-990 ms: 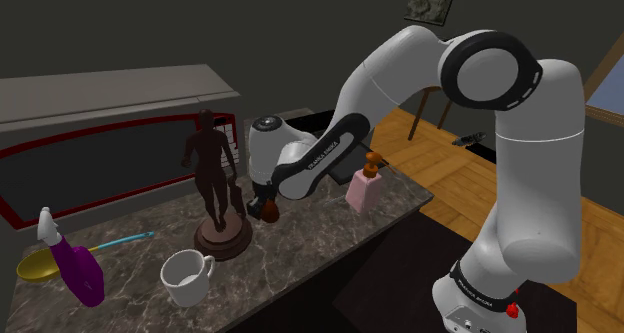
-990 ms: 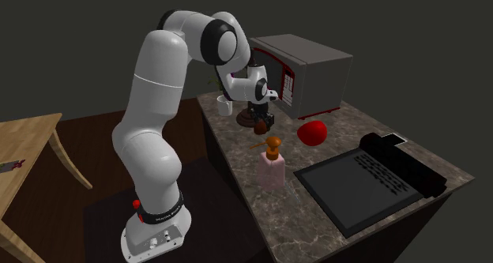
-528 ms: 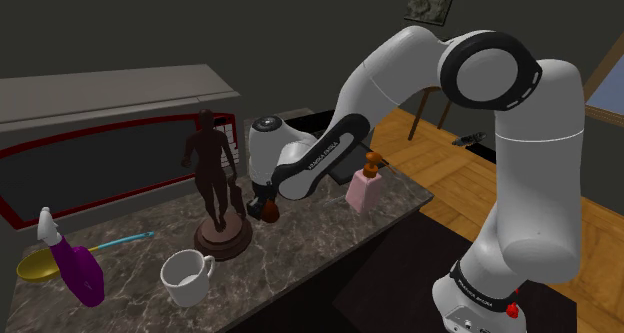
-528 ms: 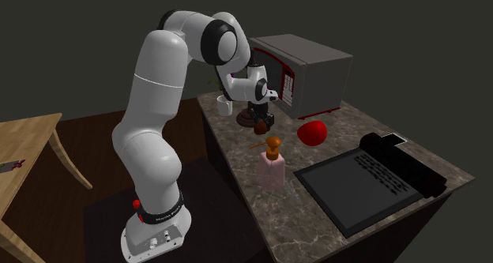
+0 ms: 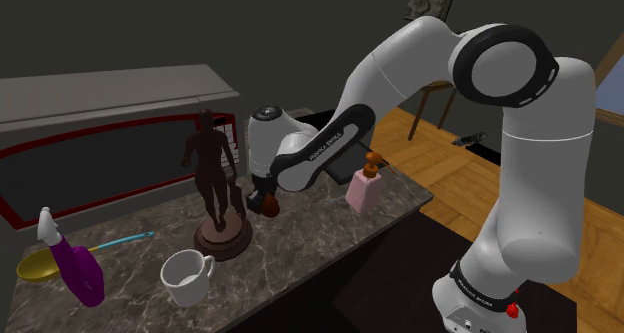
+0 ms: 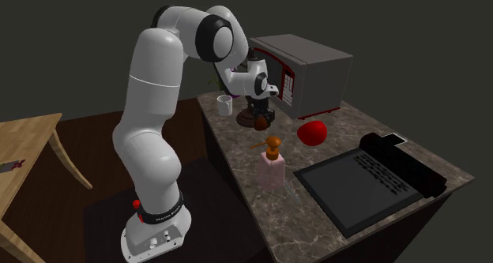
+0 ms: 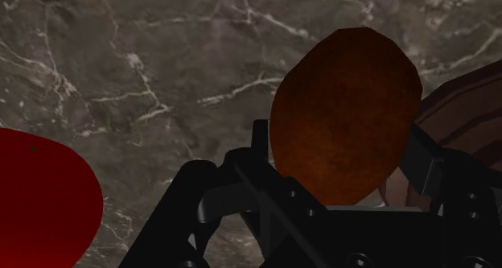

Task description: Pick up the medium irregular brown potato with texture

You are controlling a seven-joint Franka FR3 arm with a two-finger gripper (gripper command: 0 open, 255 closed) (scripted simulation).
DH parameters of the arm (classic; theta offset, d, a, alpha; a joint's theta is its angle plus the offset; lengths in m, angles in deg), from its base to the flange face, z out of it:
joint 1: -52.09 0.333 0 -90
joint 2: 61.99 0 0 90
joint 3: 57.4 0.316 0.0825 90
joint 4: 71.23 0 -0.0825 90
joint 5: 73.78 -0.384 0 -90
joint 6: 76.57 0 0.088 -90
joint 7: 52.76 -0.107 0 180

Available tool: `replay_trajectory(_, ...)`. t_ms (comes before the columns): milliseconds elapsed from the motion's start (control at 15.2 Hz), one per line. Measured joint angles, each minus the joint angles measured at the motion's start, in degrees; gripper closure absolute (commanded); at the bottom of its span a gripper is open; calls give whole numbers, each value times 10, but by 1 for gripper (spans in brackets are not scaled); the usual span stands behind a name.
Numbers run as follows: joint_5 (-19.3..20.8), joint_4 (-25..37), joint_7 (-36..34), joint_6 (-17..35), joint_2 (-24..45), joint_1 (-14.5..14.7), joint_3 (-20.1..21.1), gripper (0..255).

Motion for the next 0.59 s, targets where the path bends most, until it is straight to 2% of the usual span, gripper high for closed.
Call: replay_trajectory(594, -30, 3, 26, -51, -51, -11, 16, 255)
